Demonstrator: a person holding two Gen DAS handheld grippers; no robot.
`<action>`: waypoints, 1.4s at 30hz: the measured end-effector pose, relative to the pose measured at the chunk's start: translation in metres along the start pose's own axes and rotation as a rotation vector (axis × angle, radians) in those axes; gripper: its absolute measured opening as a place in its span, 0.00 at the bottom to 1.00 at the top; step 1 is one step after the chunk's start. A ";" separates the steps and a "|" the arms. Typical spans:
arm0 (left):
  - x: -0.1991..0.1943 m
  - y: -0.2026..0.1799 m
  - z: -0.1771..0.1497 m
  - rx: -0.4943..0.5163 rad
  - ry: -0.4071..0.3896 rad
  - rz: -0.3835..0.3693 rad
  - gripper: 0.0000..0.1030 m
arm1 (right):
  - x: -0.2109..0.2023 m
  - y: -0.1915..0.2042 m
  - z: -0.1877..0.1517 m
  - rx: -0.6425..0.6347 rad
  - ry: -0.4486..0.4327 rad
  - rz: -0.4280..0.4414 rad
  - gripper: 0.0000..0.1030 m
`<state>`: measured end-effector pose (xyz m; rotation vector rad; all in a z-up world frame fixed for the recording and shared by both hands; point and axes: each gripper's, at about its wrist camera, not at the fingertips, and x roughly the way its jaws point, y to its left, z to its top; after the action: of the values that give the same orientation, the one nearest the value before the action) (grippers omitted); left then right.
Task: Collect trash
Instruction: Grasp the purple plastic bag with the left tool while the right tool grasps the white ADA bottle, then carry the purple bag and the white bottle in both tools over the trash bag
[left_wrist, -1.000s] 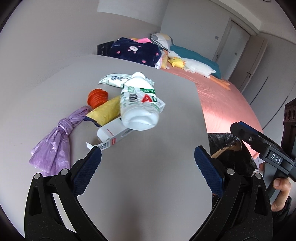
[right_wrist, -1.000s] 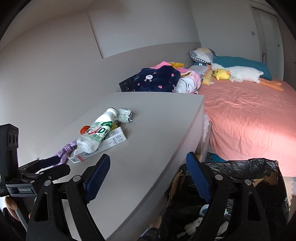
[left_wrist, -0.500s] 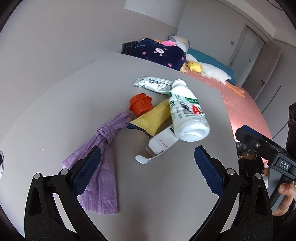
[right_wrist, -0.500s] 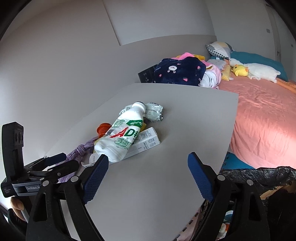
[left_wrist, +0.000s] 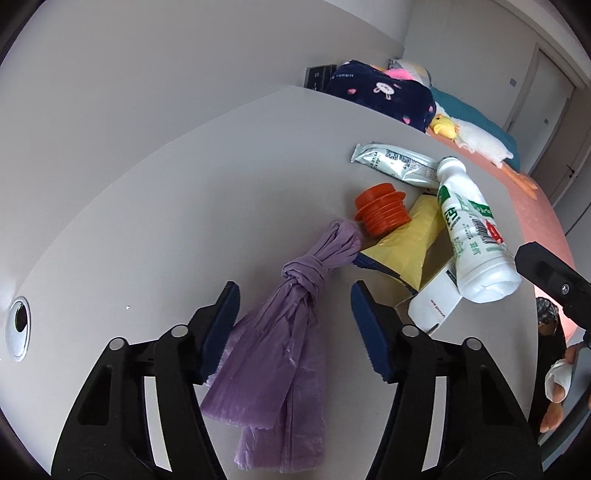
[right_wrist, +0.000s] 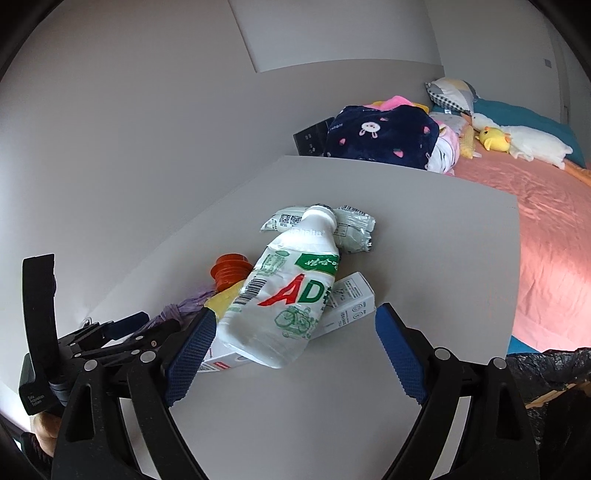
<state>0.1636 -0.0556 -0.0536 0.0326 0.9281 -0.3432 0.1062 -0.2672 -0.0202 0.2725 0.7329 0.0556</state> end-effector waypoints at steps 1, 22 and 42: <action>0.003 0.001 0.000 0.001 0.009 0.004 0.53 | 0.004 0.003 0.001 -0.003 0.005 -0.007 0.86; 0.006 0.007 0.000 0.015 0.016 0.018 0.29 | 0.053 0.024 0.008 -0.092 0.027 -0.165 0.76; -0.036 -0.005 0.008 0.015 -0.136 -0.099 0.17 | 0.004 0.012 0.005 -0.044 -0.084 0.010 0.75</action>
<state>0.1488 -0.0514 -0.0202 -0.0225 0.7937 -0.4389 0.1126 -0.2567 -0.0163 0.2349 0.6457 0.0695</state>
